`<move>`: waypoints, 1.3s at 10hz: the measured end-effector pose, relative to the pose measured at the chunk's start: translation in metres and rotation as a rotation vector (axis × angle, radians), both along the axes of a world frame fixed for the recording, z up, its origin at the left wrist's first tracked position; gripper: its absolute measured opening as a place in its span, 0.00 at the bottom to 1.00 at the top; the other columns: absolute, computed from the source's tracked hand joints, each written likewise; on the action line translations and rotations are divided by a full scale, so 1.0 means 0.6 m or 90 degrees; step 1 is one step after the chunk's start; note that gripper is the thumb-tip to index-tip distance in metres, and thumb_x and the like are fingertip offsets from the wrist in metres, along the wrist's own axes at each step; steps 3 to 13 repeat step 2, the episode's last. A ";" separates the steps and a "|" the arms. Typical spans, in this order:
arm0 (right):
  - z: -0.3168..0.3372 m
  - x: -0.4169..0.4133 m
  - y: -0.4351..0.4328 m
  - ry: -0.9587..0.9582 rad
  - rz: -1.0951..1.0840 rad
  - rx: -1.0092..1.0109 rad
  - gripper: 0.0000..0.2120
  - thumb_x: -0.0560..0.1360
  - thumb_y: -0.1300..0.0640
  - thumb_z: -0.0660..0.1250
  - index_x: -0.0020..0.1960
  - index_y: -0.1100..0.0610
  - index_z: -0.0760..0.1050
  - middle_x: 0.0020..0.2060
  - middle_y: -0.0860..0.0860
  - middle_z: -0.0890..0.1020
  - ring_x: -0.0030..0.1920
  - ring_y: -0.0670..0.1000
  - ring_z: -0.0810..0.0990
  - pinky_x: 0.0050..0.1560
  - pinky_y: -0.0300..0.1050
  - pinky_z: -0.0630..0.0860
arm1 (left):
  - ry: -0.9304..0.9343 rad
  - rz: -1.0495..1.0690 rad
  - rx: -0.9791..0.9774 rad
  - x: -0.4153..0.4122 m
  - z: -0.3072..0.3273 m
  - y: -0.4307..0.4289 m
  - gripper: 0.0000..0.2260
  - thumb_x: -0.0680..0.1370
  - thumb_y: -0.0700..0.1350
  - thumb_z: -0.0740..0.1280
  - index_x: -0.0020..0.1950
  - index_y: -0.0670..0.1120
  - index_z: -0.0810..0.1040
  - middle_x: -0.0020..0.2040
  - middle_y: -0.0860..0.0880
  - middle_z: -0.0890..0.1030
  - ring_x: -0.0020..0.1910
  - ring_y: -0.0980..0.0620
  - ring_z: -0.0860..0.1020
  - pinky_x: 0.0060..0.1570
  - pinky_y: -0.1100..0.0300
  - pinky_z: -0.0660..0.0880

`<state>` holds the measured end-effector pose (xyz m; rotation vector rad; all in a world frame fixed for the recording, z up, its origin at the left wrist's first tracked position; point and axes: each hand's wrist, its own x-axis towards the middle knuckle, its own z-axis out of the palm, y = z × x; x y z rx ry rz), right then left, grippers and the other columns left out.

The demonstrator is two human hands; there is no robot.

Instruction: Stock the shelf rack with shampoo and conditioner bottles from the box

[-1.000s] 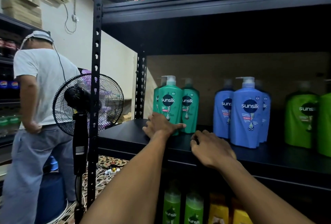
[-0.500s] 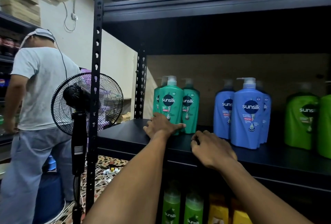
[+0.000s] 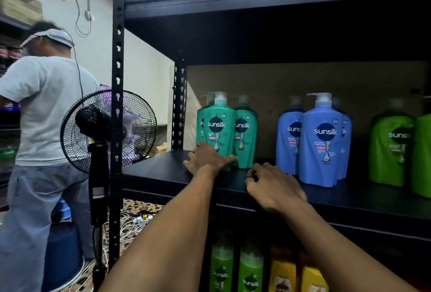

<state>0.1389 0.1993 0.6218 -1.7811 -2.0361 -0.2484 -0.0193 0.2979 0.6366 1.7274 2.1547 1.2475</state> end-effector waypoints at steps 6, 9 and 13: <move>0.004 -0.001 -0.007 0.048 0.011 0.026 0.19 0.78 0.44 0.57 0.66 0.46 0.72 0.65 0.49 0.75 0.64 0.54 0.74 0.60 0.52 0.72 | -0.043 -0.028 -0.028 0.000 0.007 -0.016 0.52 0.59 0.69 0.80 0.71 0.42 0.63 0.67 0.41 0.73 0.68 0.40 0.71 0.68 0.43 0.70; 0.004 -0.001 -0.007 0.048 0.011 0.026 0.19 0.78 0.44 0.57 0.66 0.46 0.72 0.65 0.49 0.75 0.64 0.54 0.74 0.60 0.52 0.72 | -0.043 -0.028 -0.028 0.000 0.007 -0.016 0.52 0.59 0.69 0.80 0.71 0.42 0.63 0.67 0.41 0.73 0.68 0.40 0.71 0.68 0.43 0.70; 0.004 -0.001 -0.007 0.048 0.011 0.026 0.19 0.78 0.44 0.57 0.66 0.46 0.72 0.65 0.49 0.75 0.64 0.54 0.74 0.60 0.52 0.72 | -0.043 -0.028 -0.028 0.000 0.007 -0.016 0.52 0.59 0.69 0.80 0.71 0.42 0.63 0.67 0.41 0.73 0.68 0.40 0.71 0.68 0.43 0.70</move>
